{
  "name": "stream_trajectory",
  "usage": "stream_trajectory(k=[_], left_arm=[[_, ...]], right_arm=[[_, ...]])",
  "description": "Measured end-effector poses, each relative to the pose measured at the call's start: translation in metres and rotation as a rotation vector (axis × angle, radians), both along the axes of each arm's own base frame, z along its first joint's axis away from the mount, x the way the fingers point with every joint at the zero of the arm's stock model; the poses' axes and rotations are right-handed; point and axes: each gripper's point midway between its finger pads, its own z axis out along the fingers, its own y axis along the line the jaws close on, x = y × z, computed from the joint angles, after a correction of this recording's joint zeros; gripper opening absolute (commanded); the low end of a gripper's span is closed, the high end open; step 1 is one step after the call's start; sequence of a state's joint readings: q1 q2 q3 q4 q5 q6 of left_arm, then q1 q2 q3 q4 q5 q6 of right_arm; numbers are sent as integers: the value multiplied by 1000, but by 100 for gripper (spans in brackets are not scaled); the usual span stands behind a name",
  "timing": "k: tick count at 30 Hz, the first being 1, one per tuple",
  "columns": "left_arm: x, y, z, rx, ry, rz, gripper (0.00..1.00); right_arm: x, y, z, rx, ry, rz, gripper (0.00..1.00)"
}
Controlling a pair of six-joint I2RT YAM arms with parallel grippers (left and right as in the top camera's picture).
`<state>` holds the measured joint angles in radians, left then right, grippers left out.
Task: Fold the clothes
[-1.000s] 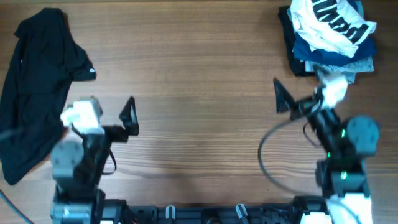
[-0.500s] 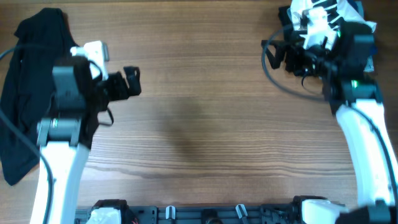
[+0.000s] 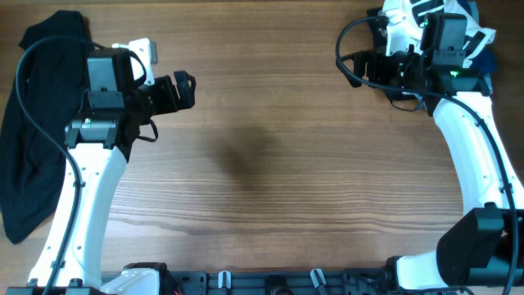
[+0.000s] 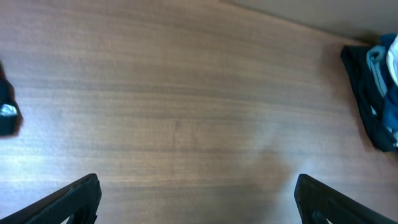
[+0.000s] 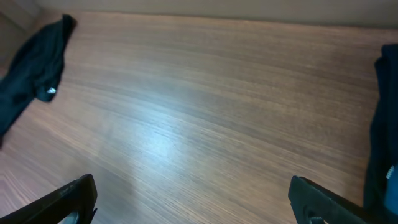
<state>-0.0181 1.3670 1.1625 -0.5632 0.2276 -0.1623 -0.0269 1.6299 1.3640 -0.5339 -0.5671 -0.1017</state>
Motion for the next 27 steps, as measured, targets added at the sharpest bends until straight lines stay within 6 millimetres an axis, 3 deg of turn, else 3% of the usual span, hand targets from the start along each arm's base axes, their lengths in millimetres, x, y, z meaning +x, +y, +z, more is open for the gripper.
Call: stream_trajectory(k=[5,9,13,18,22,27], left_arm=[[17,26,12,51,-81,80,100],[32,74,7,89,-100,207,100],[47,150,-27,115,-58,378,100],[47,221,-86,122,36,527,96],[44,257,-122,116,80,602,95],[40,281,-145,105,94,655,90]], right_arm=[[-1,2,1,17,7,4,100],[-2,2,0,19,10,5,100],[-3,3,-1,19,18,5,100],[-8,3,-5,22,49,3,100],[-10,3,-7,22,61,2,100],[-11,6,-7,22,64,9,96]])
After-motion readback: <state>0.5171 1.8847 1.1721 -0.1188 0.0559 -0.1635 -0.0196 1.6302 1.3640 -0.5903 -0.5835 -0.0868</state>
